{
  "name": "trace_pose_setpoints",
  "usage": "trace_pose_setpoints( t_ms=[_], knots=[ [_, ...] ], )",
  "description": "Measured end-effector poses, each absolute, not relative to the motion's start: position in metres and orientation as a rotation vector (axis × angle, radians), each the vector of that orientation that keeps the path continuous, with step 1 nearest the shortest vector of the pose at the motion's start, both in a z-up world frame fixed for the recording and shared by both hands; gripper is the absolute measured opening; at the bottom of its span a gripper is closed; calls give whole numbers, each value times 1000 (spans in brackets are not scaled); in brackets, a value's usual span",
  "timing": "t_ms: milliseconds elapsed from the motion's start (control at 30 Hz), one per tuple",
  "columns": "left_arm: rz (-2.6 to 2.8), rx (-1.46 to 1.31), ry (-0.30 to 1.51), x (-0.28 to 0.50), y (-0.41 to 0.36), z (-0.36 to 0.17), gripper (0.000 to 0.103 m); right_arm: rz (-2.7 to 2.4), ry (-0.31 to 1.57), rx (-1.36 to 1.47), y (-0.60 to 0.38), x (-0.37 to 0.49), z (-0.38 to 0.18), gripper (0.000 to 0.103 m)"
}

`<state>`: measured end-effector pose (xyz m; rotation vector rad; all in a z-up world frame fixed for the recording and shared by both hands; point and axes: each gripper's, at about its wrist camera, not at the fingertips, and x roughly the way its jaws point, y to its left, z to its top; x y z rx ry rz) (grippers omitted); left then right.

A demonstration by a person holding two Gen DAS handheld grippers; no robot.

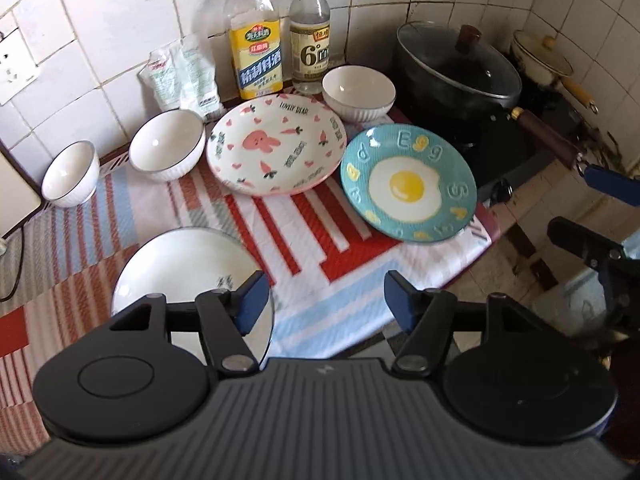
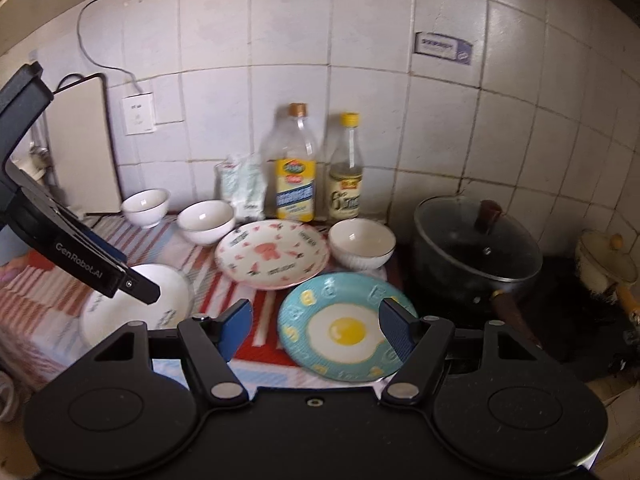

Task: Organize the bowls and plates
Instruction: 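Move both grippers to the teal egg plate and grasp its rim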

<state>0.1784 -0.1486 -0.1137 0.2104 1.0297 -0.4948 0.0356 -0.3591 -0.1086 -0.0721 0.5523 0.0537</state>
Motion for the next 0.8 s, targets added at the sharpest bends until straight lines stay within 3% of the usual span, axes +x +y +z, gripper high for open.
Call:
trace_pose_setpoints(
  t_ms=[133,267,800],
  knots=[
    [-477,182,995,194,-164,-131,70,10,513,-67,-374,51,-130,75],
    [-400,231,878,200,-182,-148,88,-45,508,-67,-383,65,-148,75],
    [-456,75,1002,261,-220,-237,85,-111,627,17,-422,124,-238,74]
  ],
)
